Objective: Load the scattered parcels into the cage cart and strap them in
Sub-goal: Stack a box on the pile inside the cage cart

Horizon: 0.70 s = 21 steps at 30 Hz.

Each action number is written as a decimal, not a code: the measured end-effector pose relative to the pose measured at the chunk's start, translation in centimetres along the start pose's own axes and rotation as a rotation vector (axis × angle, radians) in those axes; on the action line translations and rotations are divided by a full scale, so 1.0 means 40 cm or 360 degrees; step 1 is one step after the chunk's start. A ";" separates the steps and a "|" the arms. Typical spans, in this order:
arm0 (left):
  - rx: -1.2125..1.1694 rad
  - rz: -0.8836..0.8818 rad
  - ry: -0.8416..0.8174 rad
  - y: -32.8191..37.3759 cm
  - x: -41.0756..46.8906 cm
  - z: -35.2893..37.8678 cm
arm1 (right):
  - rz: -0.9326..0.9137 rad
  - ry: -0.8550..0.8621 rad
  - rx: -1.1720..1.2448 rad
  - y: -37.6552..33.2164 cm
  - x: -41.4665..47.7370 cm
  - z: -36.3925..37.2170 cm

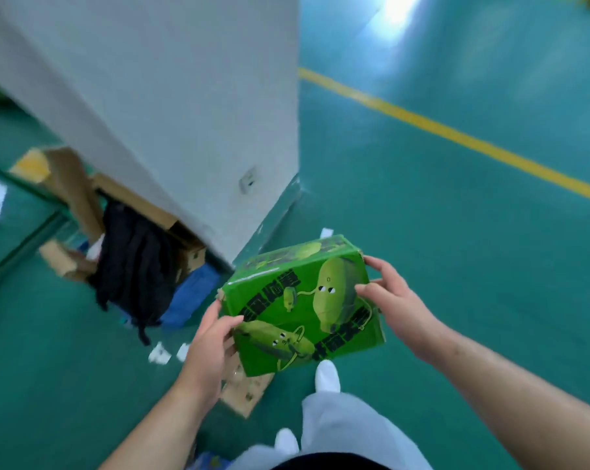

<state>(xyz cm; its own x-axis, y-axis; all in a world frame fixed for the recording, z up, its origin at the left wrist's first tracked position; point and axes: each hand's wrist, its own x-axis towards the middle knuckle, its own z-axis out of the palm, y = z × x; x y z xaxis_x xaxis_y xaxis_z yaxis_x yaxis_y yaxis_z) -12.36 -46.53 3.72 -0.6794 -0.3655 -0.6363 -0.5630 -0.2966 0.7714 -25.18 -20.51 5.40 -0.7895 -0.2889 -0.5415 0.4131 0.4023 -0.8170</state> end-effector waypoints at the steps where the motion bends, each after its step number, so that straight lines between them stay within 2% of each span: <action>1: 0.0053 0.0047 -0.0053 0.012 -0.009 0.014 | -0.0013 0.0064 0.0052 0.013 -0.036 -0.020; 8: 0.0179 0.0239 -0.0454 -0.006 -0.124 0.179 | -0.0010 0.0717 0.0255 0.144 -0.402 -0.120; 11: 0.0278 0.0125 -0.0588 -0.041 -0.159 0.283 | -0.0002 0.0983 0.0356 0.202 -0.562 -0.139; 14: 0.0409 0.0056 -0.0786 -0.074 -0.212 0.335 | -0.0016 0.1094 0.0357 0.257 -0.678 -0.156; 21: 0.0669 0.0245 -0.1118 -0.131 -0.411 0.509 | -0.0050 0.1323 0.0420 0.407 -0.957 -0.248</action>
<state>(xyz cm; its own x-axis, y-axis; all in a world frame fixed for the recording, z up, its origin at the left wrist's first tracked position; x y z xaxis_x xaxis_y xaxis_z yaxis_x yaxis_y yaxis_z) -7.83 -21.02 10.05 -0.8203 0.3018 -0.4858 -0.4739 0.1170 0.8728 7.27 5.73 14.80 -0.8351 0.4723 -0.2821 0.3961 0.1604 -0.9041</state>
